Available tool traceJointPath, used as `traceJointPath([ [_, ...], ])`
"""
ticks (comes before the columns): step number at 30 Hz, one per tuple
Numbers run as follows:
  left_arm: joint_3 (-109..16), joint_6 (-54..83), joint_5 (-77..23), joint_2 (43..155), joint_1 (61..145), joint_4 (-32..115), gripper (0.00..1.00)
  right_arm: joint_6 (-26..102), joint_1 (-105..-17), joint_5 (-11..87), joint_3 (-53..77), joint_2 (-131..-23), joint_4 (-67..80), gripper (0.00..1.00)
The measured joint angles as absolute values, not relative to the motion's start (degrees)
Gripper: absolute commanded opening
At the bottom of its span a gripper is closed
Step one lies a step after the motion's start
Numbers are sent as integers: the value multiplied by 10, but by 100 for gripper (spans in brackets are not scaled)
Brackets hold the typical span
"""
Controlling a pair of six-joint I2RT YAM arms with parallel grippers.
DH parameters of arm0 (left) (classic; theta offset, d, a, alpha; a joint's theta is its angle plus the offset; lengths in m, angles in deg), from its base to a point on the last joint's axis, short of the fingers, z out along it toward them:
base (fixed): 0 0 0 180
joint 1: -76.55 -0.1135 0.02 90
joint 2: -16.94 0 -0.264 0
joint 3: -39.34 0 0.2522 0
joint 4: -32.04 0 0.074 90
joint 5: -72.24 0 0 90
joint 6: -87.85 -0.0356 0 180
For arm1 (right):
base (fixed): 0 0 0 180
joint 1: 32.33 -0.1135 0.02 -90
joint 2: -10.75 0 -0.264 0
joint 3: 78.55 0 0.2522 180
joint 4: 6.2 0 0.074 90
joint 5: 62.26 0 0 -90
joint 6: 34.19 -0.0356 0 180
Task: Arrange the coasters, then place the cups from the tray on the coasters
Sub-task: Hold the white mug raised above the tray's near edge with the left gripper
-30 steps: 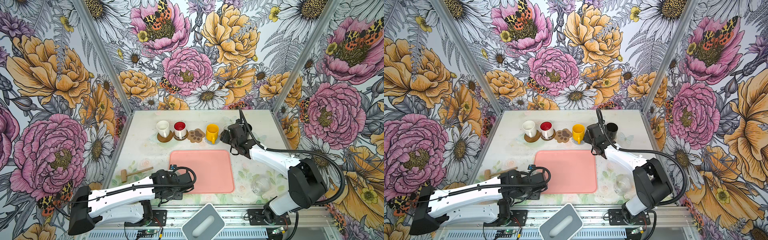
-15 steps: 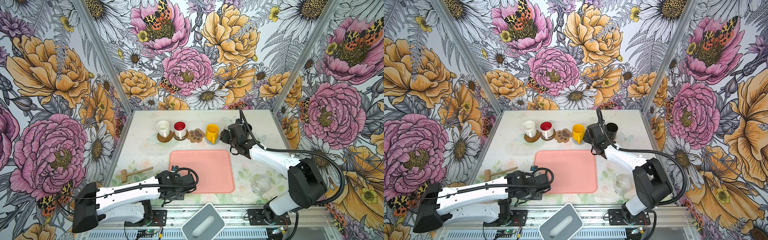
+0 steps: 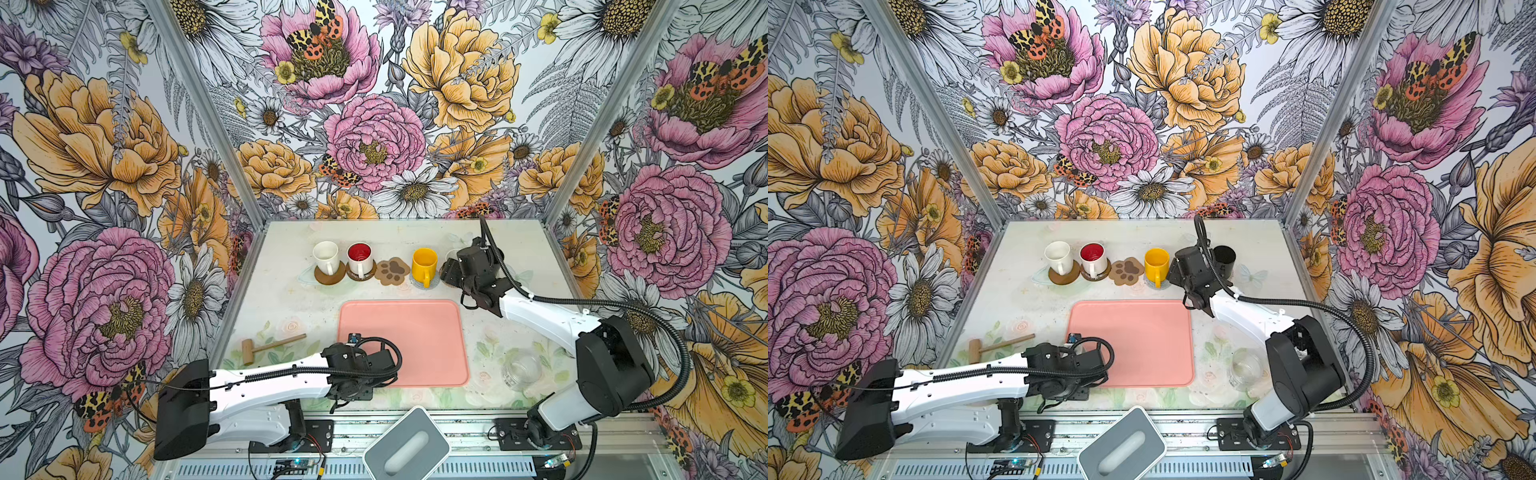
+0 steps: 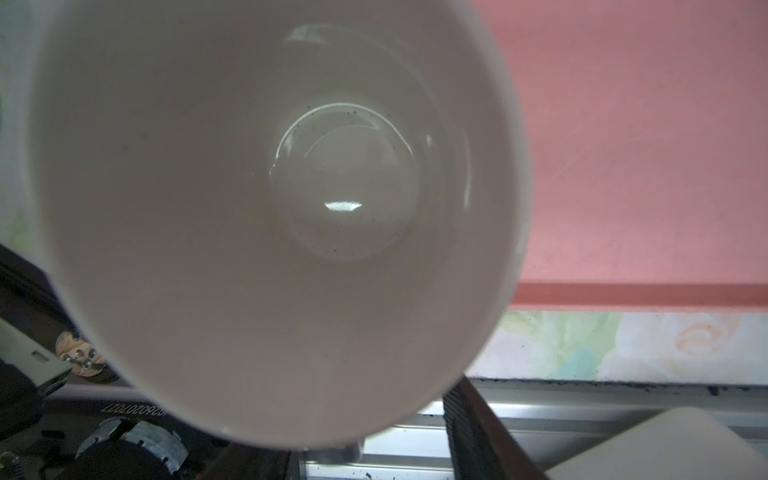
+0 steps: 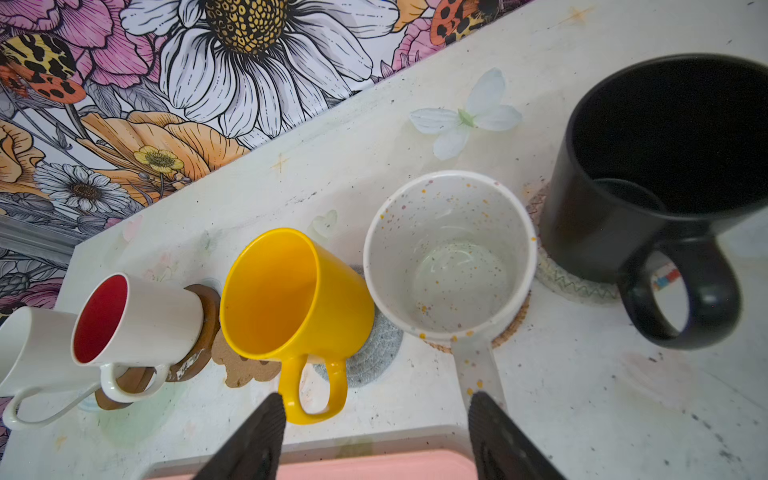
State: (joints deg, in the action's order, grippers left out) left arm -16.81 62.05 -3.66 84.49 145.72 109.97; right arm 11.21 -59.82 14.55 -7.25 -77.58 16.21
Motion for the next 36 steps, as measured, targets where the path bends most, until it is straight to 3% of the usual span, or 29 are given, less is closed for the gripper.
traceJointPath([
  [19, -149, 614, -21, 861, 1421, 1077, 45, 112, -596, 146, -73, -776, 158, 72],
  [27, -149, 600, -21, 872, 1415, 1067, 36, 112, -596, 148, -73, -781, 154, 72],
  [36, -150, 584, -16, 883, 1411, 1055, 7, 112, -595, 155, -73, -782, 154, 72],
])
